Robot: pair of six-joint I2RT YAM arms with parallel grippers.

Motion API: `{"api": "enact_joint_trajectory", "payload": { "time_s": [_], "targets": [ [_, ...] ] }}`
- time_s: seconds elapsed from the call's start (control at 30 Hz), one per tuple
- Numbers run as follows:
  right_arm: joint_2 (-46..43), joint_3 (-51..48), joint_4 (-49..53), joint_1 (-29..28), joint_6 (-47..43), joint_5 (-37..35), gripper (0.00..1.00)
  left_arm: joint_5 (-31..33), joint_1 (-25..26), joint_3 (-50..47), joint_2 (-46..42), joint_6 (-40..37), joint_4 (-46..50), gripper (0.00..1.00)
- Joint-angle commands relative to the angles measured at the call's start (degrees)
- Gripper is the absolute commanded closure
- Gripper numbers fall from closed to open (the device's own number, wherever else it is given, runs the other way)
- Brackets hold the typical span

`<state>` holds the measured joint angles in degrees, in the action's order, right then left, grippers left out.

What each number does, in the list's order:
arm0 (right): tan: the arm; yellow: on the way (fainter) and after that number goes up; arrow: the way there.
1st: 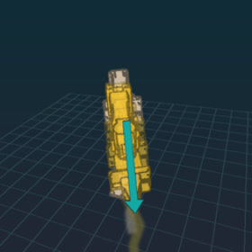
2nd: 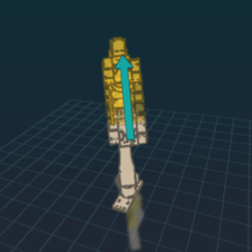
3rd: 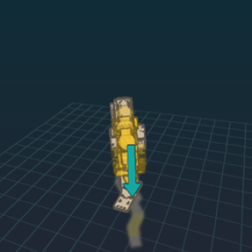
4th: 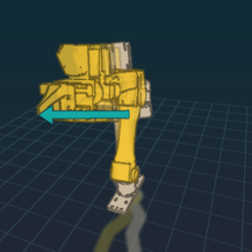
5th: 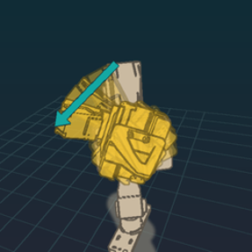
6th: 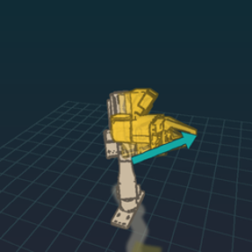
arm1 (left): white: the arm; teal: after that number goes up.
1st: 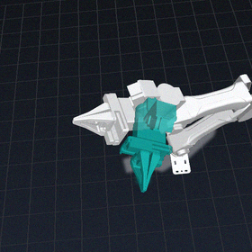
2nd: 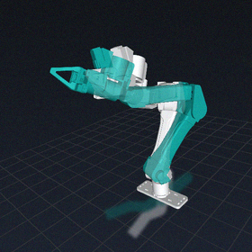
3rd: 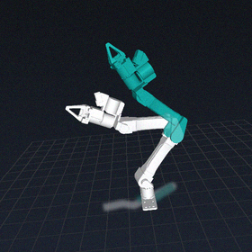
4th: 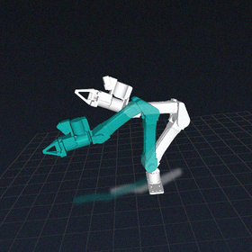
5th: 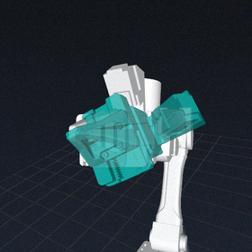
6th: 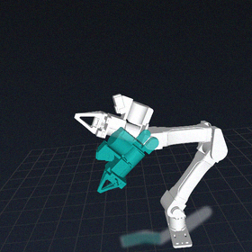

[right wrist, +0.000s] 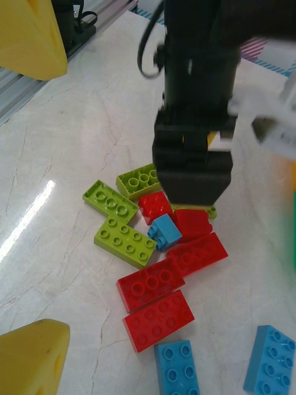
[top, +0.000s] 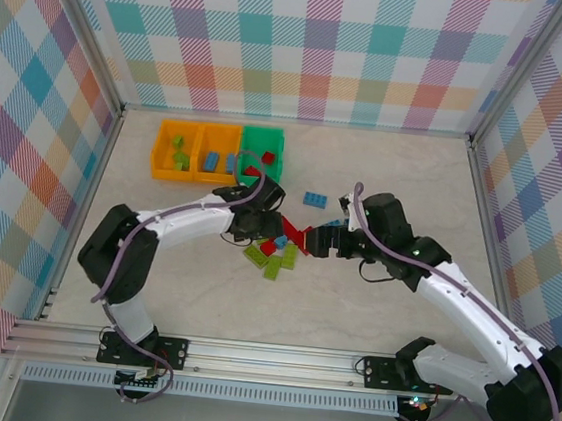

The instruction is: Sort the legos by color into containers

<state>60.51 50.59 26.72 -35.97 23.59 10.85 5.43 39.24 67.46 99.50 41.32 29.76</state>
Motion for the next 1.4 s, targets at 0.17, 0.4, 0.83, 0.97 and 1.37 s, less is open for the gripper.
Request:
{"api": "enact_joint_trajectory", "payload": {
  "time_s": [0.17,0.4,0.83,0.97,1.37],
  "targets": [
    [-4.62,-2.38,2.26,-0.25,2.12,-2.4,0.0,0.33,0.04,5.91,8.36,-1.23,-1.09,0.33],
    [-4.27,-2.65,1.79,-0.25,2.6,-1.8,0.0,2.29,-0.05,8.29,11.36,-2.49,1.12,0.44],
    [-3.73,-2.5,1.46,-0.25,2.75,-1.62,0.0,1.44,-0.22,9.13,10.12,-3.83,2.46,0.7],
    [-4.21,-2.44,0.87,-0.26,2.69,-0.73,0.0,3.52,-0.59,10.59,4.86,-4.82,3.7,0.72],
    [-6.62,-3.64,-1.55,-0.25,4.26,1.11,0.0,12.17,-11.56,33.23,16.18,-11.86,3.01,0.73]
  ]
}}
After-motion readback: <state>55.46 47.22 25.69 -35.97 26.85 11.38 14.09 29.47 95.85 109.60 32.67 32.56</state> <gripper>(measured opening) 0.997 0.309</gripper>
